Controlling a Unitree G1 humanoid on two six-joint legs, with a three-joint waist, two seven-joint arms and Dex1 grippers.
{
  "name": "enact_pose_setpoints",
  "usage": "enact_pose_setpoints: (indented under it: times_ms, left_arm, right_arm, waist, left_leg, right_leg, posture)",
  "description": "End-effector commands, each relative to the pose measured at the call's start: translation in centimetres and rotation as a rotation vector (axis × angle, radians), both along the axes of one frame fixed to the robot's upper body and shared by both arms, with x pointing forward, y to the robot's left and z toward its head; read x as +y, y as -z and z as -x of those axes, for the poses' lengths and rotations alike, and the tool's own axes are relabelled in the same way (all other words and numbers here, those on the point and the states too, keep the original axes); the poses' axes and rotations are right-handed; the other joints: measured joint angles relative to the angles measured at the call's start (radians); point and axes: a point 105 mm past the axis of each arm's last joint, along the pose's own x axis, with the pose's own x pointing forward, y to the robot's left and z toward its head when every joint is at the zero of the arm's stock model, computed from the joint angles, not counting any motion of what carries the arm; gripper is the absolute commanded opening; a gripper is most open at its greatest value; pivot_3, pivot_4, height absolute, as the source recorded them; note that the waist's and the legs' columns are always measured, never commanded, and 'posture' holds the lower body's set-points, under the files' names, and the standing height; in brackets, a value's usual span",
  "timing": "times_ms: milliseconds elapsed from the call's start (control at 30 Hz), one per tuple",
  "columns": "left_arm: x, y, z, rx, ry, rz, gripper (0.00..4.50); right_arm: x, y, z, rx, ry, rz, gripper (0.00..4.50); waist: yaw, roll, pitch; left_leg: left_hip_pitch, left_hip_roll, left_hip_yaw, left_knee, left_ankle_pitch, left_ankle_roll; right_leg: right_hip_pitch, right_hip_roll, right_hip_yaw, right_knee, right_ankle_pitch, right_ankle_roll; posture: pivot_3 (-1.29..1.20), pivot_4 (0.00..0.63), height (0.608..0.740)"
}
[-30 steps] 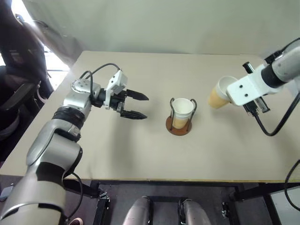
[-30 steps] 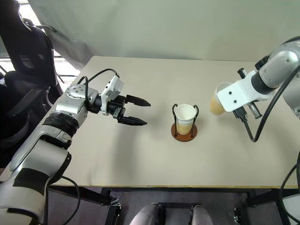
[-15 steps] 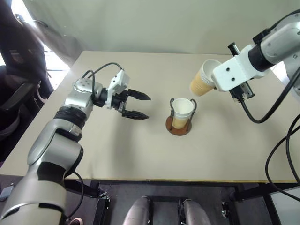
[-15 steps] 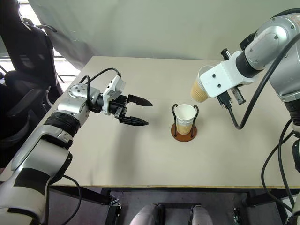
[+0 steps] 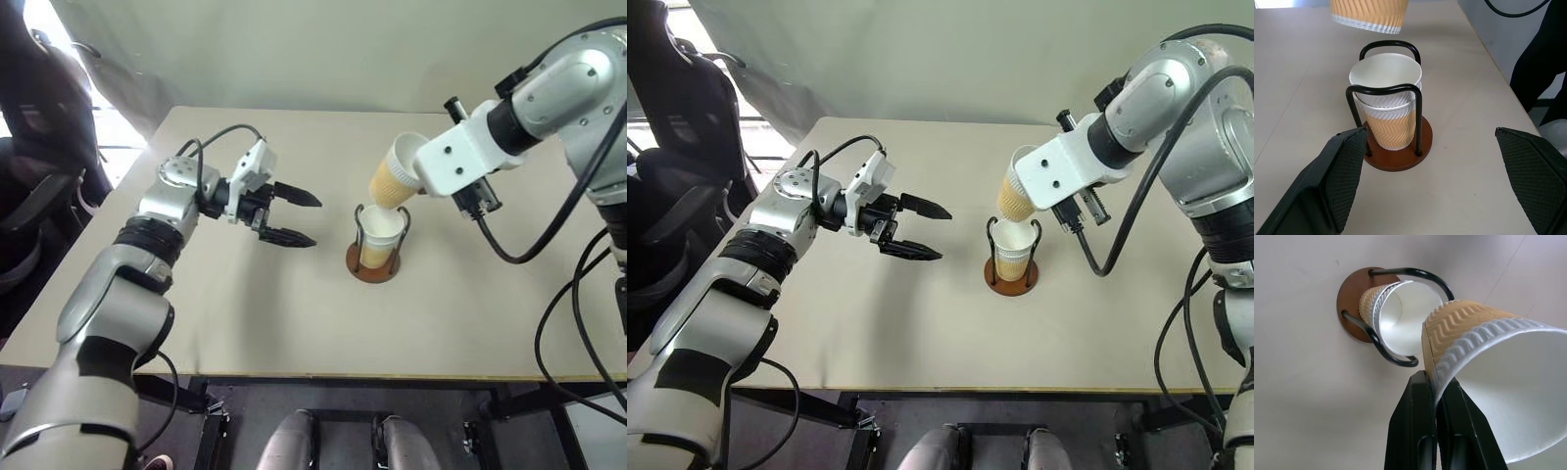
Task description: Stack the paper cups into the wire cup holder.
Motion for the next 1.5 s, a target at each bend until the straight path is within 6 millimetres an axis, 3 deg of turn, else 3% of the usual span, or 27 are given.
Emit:
enact_pose_setpoints:
  times_ms: [33,500,1000,1400,1500]
  left_arm:
    - [-0.1,-1.9,0.4,-0.046,0.042,0.03,4.5]
    - [0.7,-1.9,0.4,-0.048,0.018,0.03,4.5]
    - [0.8,-2.0,0.6,-0.035,0.023,0.042,4.5]
    - [0.6,-2.2,0.7,-0.035,0.031,0.047,4.5]
    - [0.7,-2.2,0.7,-0.034,0.029,0.047,4.5]
  right_arm:
    - [0.3,-0.3,0.1,-0.023,-0.012,0.012,0.06]
    - [-0.9,1.3,-0.8,0.0,0.003,0.049,0.06]
    - [0.1,3.2,-0.3,0.052,-0.036,0.057,0.06]
    - [0.3,4.0,-0.9,0.03,-0.06,0.082,0.06]
    - [0.6,3.9,-1.0,0.023,-0.061,0.066,0.59]
  waist:
    - [0.0,0.0,0.0]
    - [-0.001,0.0,0.0]
    - [-0.001,0.0,0.0]
    - [-0.001,0.0,0.0]
    - [-0.001,0.0,0.0]
  left_leg:
    - [0.0,0.0,0.0,0.0,0.0,0.0]
    - [0.0,0.0,0.0,0.0,0.0,0.0]
    - [0.0,0.0,0.0,0.0,0.001,-0.001]
    - [0.0,0.0,0.0,0.0,0.001,-0.001]
    - [0.0,0.0,0.0,0.0,0.001,-0.001]
  right_leg:
    - [0.0,0.0,0.0,0.0,0.0,0.0]
    - [0.0,0.0,0.0,0.001,0.0,0.0]
    - [0.0,0.0,0.0,0.001,0.001,-0.001]
    - [0.0,0.0,0.0,0.001,0.001,-0.002]
    - [0.0,0.0,0.0,0.001,0.001,-0.002]
  posture:
    - [0.0,0.15,0.74]
    - [0.0,0.15,0.74]
    - [0.0,0.15,0.74]
    - [0.0,0.15,0.74]
    - [0.0,0.15,0.74]
